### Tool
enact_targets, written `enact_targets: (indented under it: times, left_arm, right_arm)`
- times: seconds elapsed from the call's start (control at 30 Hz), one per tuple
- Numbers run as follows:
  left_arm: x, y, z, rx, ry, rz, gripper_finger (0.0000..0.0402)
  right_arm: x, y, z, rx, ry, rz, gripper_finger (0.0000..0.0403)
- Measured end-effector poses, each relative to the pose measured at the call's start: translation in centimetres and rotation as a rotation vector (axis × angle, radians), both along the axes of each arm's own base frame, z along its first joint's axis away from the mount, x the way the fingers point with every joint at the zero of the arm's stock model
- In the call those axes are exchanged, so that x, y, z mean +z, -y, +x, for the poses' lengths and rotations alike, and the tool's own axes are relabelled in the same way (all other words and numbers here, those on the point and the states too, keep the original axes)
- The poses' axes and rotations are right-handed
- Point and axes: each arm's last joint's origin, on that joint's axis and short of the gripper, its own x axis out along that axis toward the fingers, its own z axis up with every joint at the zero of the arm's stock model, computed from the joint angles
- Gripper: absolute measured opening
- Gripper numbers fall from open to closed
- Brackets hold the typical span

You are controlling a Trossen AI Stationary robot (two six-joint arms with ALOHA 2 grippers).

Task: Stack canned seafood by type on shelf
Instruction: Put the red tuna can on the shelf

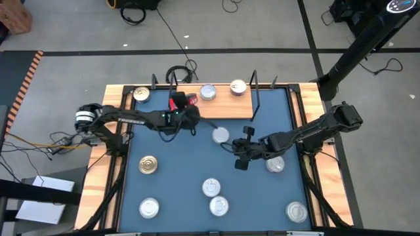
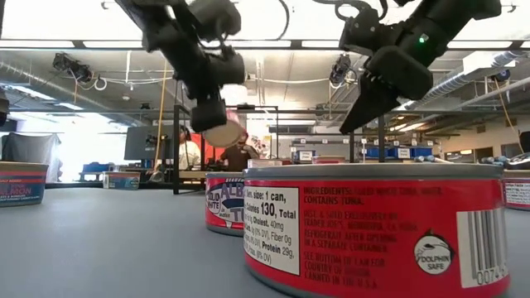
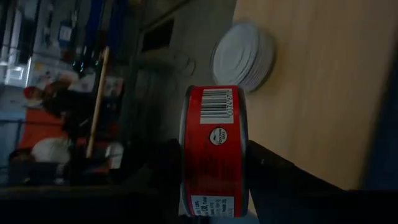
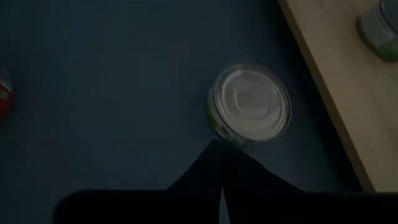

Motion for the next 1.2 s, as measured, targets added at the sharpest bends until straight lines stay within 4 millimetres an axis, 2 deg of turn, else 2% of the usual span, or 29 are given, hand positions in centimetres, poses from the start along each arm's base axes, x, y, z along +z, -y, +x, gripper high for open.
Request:
enact_targets:
  times: [0.2,0.53,0.7,1.2]
  left_arm:
    - [-2.7,-2.6,1.3,0.041,-0.141,0.030,0.0149]
    - [-4.5,-5.3,3.0,0.113,-0.183,0.065,0.0149]
    - [-5.4,-5.7,3.7,0.102,-0.193,0.053,0.0149]
    - [-5.2,-5.8,4.4,0.043,-0.119,0.026,0.0149]
  right_arm:
    - [-0.2,0.0,0.0,-0.001,-0.004,-0.004,0.0008]
    - [-0.2,0.0,0.0,-0.001,-0.006,-0.006,0.0005]
    - [-0.2,-0.1,0.0,0.001,-0.005,-0.007,0.0004]
    - [-0.2,-0.1,0.0,0.004,-0.007,-0.012,0.0004]
